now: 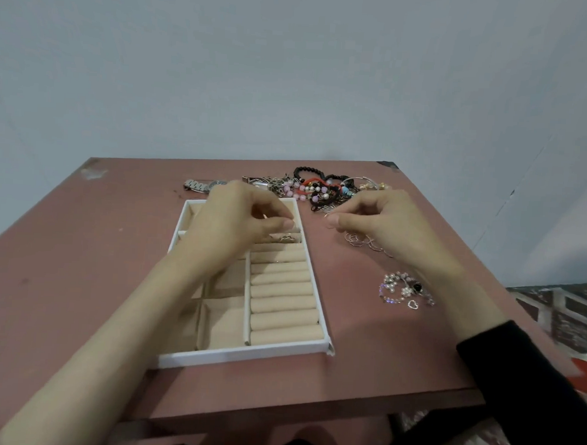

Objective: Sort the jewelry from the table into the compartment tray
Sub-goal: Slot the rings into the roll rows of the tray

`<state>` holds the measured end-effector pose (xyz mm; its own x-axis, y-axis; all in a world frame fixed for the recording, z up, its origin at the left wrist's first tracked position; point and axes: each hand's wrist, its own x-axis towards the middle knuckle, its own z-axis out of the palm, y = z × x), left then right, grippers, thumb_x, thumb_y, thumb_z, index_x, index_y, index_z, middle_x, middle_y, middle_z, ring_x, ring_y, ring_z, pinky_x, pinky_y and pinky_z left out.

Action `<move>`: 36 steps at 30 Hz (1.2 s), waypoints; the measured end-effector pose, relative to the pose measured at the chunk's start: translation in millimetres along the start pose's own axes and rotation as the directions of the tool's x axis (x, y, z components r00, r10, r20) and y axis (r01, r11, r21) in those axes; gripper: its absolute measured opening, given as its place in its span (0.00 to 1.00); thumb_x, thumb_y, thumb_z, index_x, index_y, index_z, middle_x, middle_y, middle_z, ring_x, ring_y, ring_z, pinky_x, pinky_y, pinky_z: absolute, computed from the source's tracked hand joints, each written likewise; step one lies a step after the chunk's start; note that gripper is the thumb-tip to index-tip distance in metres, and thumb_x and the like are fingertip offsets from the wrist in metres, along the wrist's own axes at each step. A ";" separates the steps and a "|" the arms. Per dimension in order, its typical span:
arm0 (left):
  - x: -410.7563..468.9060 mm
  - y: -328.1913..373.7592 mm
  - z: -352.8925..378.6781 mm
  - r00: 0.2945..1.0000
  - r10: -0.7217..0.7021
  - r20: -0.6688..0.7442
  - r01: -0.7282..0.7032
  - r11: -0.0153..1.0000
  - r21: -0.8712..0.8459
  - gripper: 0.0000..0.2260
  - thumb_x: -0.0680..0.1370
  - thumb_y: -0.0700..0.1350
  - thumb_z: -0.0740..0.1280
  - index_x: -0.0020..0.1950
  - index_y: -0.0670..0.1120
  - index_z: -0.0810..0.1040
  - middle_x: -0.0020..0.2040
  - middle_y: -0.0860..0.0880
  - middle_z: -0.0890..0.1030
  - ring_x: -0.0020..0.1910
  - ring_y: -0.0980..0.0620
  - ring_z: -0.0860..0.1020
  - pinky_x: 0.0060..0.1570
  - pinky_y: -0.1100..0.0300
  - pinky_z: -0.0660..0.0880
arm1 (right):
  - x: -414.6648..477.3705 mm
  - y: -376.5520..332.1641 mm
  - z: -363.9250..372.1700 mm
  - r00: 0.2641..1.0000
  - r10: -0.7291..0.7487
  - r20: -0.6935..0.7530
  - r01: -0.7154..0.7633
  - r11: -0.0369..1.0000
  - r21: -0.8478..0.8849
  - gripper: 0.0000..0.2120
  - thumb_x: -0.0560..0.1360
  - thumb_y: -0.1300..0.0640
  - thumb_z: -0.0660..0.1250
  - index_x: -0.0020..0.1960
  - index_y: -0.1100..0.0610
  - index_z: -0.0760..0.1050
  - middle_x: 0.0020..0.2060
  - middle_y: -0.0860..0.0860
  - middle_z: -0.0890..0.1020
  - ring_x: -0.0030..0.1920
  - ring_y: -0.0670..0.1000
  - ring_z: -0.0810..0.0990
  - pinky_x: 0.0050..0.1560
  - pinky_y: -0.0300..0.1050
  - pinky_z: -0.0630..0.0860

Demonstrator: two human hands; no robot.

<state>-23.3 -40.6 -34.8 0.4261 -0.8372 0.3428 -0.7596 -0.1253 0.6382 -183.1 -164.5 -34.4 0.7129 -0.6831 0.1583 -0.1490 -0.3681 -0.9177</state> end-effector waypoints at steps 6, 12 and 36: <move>-20.5 -24.8 -13.4 0.990 -0.072 -0.124 0.056 0.990 -0.132 0.02 0.68 0.47 0.75 0.38 0.53 0.84 0.28 0.56 0.79 0.28 0.62 0.71 0.30 0.74 0.65 | -7.1 4.0 35.9 0.988 -0.148 0.046 0.152 0.984 -0.090 0.05 0.68 0.62 0.73 0.35 0.56 0.81 0.28 0.44 0.79 0.30 0.40 0.72 0.33 0.31 0.68; -22.3 -25.6 -15.7 0.984 -0.075 -0.164 0.043 0.981 -0.189 0.02 0.69 0.45 0.74 0.38 0.52 0.83 0.28 0.64 0.78 0.28 0.64 0.72 0.30 0.76 0.65 | -5.8 10.1 41.3 0.956 -0.283 0.079 0.293 0.900 -0.323 0.05 0.66 0.63 0.75 0.34 0.57 0.81 0.30 0.46 0.77 0.32 0.41 0.71 0.35 0.29 0.65; -24.1 -26.3 -13.8 0.992 -0.046 -0.114 0.032 0.992 -0.125 0.01 0.69 0.47 0.74 0.39 0.50 0.84 0.33 0.56 0.82 0.29 0.63 0.73 0.31 0.75 0.67 | -3.6 8.7 36.4 0.971 -0.178 0.161 0.215 0.943 -0.253 0.03 0.69 0.60 0.74 0.40 0.54 0.81 0.34 0.56 0.80 0.33 0.43 0.72 0.35 0.32 0.68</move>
<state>-6.8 -9.7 -50.3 0.5139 -0.7643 0.3896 -0.6786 -0.0844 0.7296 -162.1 -142.3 -56.2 0.8288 -0.4962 0.2585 -0.1605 -0.6534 -0.7398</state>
